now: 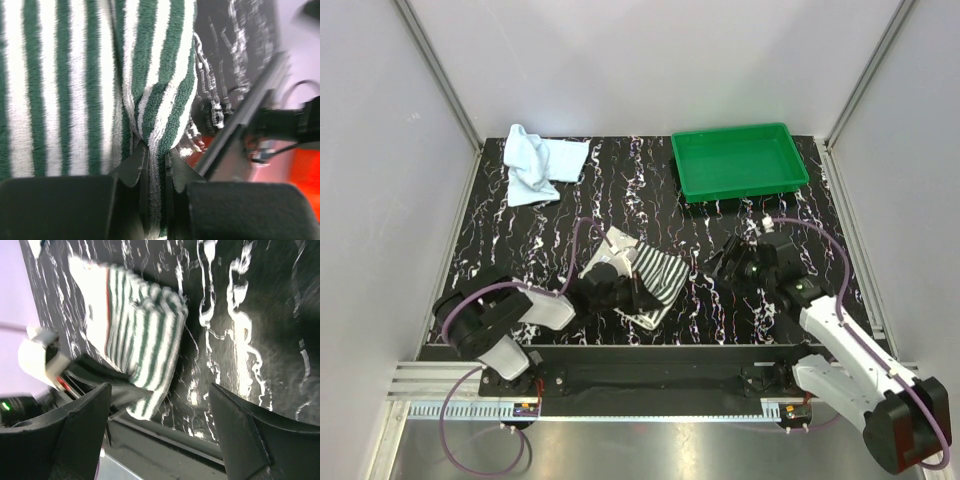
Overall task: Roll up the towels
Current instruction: Roll the towel
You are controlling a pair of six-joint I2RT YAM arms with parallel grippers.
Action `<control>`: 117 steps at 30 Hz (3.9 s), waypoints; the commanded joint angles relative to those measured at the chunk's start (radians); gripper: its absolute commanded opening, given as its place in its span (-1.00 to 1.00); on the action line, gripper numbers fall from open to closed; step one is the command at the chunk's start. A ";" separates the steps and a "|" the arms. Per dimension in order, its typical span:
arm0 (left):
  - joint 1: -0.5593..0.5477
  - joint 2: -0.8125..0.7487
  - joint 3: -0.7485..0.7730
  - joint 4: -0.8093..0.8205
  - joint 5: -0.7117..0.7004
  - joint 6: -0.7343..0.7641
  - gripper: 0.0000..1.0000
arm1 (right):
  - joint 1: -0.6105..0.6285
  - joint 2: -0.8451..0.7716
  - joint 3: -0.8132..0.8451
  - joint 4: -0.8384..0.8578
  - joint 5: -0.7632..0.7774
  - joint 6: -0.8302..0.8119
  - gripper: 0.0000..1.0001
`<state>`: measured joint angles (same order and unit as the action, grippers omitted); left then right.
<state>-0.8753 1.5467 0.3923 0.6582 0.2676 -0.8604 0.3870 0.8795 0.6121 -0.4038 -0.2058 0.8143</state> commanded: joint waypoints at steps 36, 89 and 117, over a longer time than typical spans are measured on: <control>0.203 0.265 -0.096 0.532 0.360 -0.546 -1.00 | 0.191 0.639 -0.239 1.031 -0.132 0.200 -0.07; -0.482 -0.134 0.511 -0.862 -0.936 0.434 0.72 | 0.299 0.759 0.440 -0.273 0.112 0.005 -1.00; -0.489 0.156 0.485 -0.741 -0.872 0.399 -0.85 | 0.300 0.731 0.475 -0.357 0.087 -0.066 -0.85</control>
<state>-1.3838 1.7161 0.9035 -0.1745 -0.6716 -0.4507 0.6769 1.6337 1.0538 -0.6754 -0.1200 0.7887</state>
